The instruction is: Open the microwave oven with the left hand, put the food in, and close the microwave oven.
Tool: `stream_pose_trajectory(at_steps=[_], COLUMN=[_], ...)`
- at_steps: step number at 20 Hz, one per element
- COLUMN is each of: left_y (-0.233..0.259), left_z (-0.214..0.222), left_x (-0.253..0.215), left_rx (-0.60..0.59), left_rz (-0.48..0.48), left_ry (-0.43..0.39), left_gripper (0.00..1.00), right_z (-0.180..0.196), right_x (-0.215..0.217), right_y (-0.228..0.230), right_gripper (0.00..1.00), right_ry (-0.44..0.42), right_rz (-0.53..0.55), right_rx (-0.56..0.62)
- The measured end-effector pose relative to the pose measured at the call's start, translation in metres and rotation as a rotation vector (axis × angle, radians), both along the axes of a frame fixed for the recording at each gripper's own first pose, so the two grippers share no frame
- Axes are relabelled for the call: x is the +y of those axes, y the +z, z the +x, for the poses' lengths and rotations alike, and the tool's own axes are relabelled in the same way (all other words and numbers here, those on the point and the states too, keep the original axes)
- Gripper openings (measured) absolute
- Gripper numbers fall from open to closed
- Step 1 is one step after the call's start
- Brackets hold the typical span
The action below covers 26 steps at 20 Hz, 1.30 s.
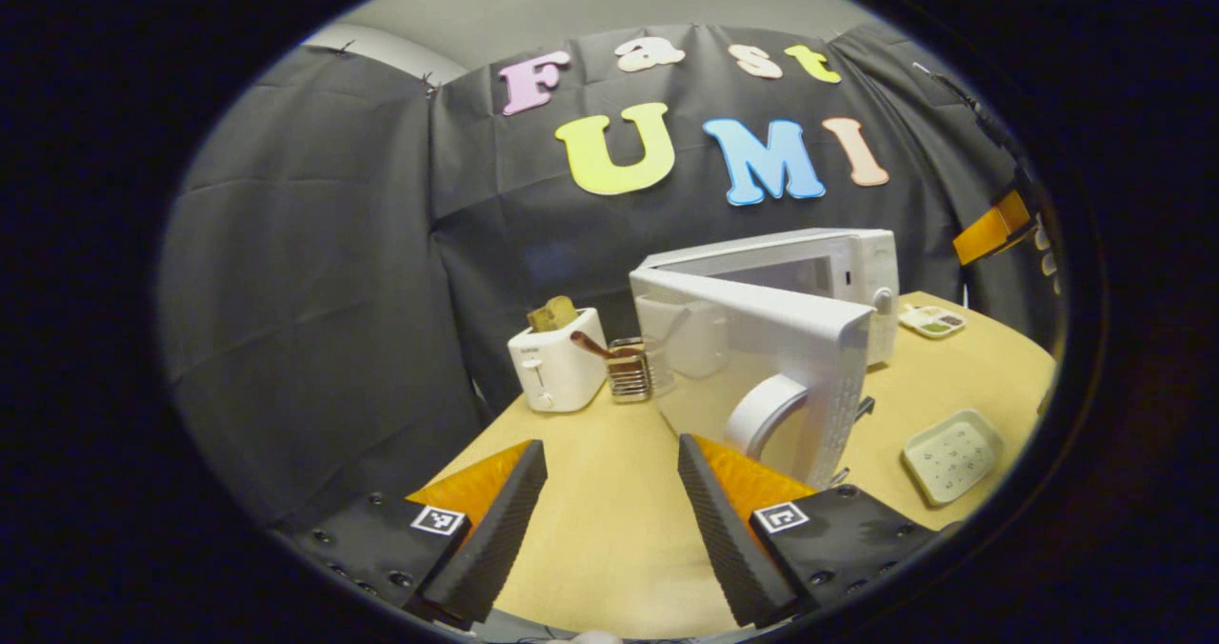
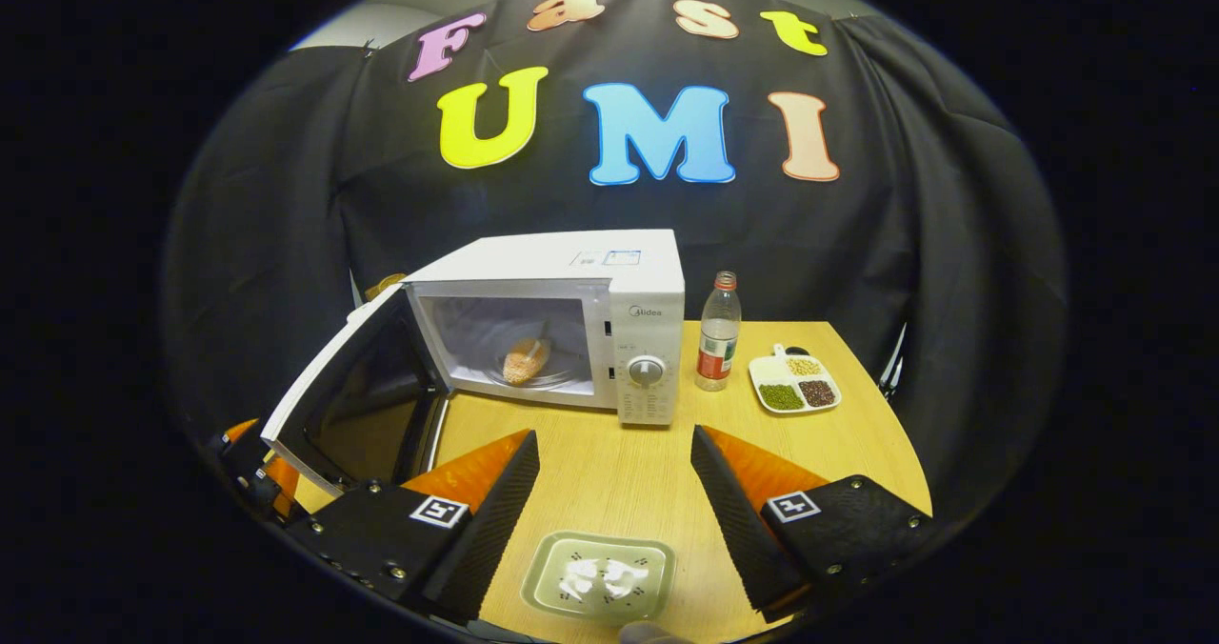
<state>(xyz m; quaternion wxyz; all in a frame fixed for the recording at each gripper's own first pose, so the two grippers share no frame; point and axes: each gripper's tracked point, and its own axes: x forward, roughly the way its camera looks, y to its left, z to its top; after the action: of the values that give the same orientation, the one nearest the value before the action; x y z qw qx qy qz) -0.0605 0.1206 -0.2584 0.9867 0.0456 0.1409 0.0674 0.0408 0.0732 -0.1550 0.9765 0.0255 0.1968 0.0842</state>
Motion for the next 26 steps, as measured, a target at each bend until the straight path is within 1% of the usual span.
stream_pose_trajectory(at_steps=[6, 9, 12, 14, 16, 20, 21, 22, 26], left_y=[-0.009, -0.009, -0.005, -0.008, -0.008, -0.006, -0.005, -0.004, -0.008], left_z=[0.025, 0.042, 0.061, 0.080, 0.099, 0.139, 0.150, 0.160, 0.193], left_x=[-0.081, -0.121, -0.159, -0.173, -0.189, -0.218, -0.224, -0.228, -0.242], left_rx=[0.014, 0.014, -0.004, 0.000, -0.011, -0.033, -0.040, -0.047, -0.057], left_rz=[-0.053, -0.097, -0.100, -0.100, -0.135, -0.117, -0.118, -0.118, -0.130], left_ry=[-0.137, -0.204, -0.272, -0.291, -0.308, -0.360, -0.364, -0.364, -0.366], left_gripper=[0.94, 0.94, 0.94, 0.94, 0.95, 0.95, 0.96, 0.94, 0.96], right_z=[-0.006, -0.009, -0.012, -0.012, -0.013, -0.008, -0.006, -0.003, 0.004], right_x=[-0.035, -0.056, -0.071, -0.083, -0.093, -0.114, -0.122, -0.127, -0.140], right_y=[0.009, 0.006, -0.001, -0.005, -0.008, -0.017, -0.018, -0.017, -0.017], right_gripper=[0.98, 0.98, 0.98, 0.98, 0.98, 0.98, 0.98, 0.98, 0.98], right_ry=[-0.065, -0.111, -0.151, -0.177, -0.203, -0.250, -0.268, -0.281, -0.313], right_rz=[0.006, 0.015, 0.023, 0.025, 0.031, 0.038, 0.043, 0.047, 0.039], right_rx=[-0.010, -0.004, 0.010, 0.017, 0.022, 0.041, 0.042, 0.041, 0.041])
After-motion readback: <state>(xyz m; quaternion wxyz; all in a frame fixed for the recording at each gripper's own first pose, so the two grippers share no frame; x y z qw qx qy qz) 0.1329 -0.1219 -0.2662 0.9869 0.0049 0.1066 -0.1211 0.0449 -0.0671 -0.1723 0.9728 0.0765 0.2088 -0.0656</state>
